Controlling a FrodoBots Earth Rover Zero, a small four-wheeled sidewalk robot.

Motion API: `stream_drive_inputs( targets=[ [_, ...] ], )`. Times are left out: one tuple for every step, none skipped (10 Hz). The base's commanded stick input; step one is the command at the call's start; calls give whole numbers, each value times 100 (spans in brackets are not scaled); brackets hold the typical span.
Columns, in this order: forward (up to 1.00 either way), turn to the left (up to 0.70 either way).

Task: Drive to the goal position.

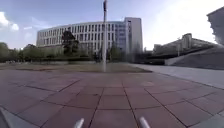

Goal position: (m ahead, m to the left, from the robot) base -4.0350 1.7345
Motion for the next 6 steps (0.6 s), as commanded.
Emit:
stream_drive_inputs(
  targets=[
    [100,0],
    [100,0],
    [100,0],
    [100,0],
    [100,0],
    [100,0]
  ],
)
